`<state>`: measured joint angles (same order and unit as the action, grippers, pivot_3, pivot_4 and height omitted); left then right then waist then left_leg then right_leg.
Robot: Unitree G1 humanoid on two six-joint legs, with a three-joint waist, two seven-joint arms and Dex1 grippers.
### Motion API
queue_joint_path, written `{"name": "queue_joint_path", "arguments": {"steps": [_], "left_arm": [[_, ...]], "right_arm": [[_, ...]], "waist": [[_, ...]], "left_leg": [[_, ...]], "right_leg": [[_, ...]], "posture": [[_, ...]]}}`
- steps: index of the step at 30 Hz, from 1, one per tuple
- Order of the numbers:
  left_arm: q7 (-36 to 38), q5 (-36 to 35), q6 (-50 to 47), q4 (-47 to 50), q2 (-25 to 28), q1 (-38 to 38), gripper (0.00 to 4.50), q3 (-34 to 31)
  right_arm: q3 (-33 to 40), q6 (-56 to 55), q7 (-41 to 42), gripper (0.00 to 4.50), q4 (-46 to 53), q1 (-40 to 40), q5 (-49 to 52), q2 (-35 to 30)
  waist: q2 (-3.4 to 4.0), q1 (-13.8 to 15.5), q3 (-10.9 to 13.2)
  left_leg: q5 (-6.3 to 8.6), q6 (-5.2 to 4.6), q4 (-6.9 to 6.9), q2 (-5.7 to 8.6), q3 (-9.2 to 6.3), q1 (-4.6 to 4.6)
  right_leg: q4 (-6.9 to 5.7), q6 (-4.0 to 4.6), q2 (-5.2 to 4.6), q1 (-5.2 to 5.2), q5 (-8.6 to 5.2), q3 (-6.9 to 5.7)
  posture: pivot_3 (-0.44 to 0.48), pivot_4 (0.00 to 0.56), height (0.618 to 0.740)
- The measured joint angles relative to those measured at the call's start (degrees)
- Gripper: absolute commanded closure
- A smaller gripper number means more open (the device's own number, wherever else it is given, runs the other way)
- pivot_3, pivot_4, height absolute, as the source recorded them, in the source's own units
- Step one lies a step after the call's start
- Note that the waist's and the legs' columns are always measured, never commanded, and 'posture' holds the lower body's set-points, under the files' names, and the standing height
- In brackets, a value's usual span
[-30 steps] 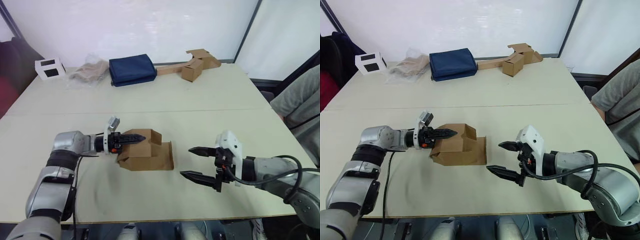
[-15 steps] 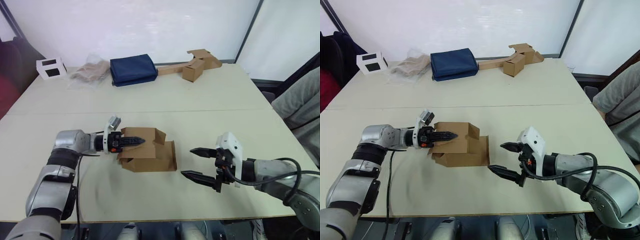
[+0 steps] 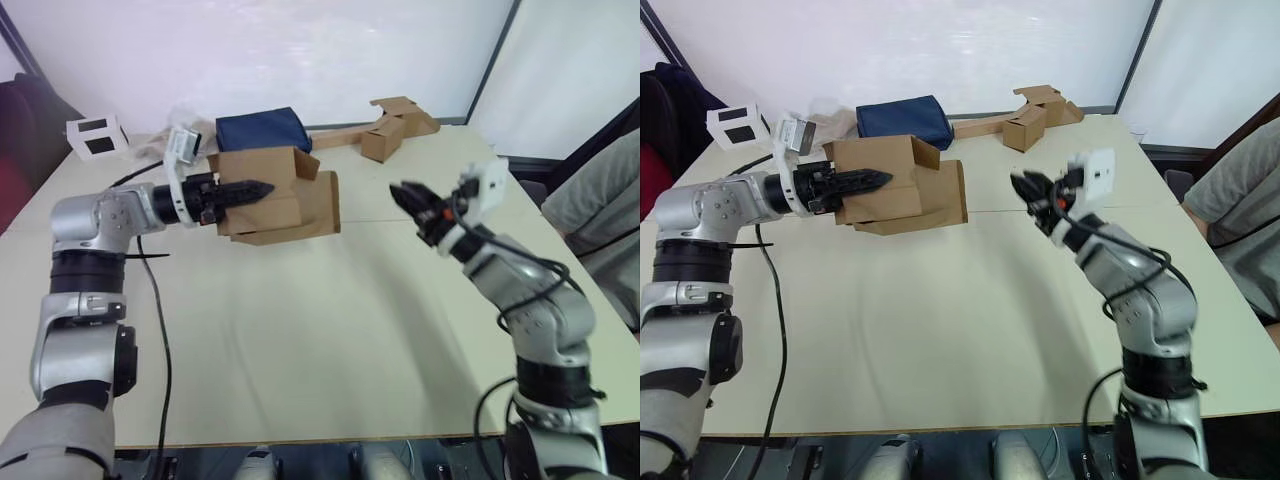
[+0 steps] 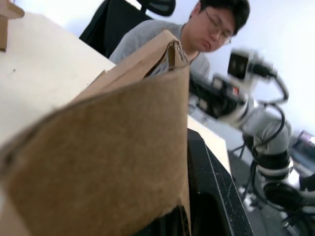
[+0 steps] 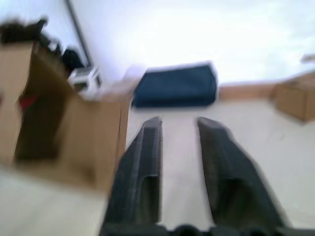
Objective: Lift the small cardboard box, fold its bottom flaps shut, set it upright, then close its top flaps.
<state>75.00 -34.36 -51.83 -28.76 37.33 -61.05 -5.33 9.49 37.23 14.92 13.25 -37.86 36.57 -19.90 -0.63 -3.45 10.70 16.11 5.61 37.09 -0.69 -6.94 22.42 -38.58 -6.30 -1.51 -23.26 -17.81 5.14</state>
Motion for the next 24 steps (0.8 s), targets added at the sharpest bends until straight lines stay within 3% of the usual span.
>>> {"name": "queue_joint_path", "arguments": {"steps": [6, 14, 24], "left_arm": [[2.22, 1.47, 3.94, -0.91, 0.48, -4.52, 4.5, 1.39], [3.2, 1.54, 3.72, -0.05, 0.41, -4.6, 4.5, 1.9], [3.42, -0.04, 1.13, 2.21, 0.42, -4.35, 4.5, 1.57]], "right_arm": [[-2.69, -3.25, 0.32, 4.47, -5.64, -8.69, -1.86, 5.53], [-7.73, -4.63, 4.8, 4.47, -8.08, -10.85, -3.71, 9.04], [-8.92, -2.32, 7.57, 4.47, -5.43, -10.31, -2.71, 10.27]], "waist": [[0.01, -0.86, 0.0], [0.02, -1.28, 0.01], [0.02, -2.25, 0.01]], "left_leg": [[-0.01, 0.01, -0.04, 0.02, 0.03, 0.0], [-0.01, 0.01, -0.01, 0.02, 0.04, 0.0], [-0.01, 0.0, -0.02, 0.02, 0.03, 0.0]], "right_leg": [[-0.02, 0.01, -0.04, -0.03, -0.01, -0.02], [-0.37, 0.02, -0.04, -0.13, -0.01, -0.03], [-0.4, 0.03, -0.04, -0.16, -0.02, -0.04]], "posture": [[0.0, 0.15, 0.74], [0.0, 0.15, 0.74], [0.0, 0.15, 0.74]]}}
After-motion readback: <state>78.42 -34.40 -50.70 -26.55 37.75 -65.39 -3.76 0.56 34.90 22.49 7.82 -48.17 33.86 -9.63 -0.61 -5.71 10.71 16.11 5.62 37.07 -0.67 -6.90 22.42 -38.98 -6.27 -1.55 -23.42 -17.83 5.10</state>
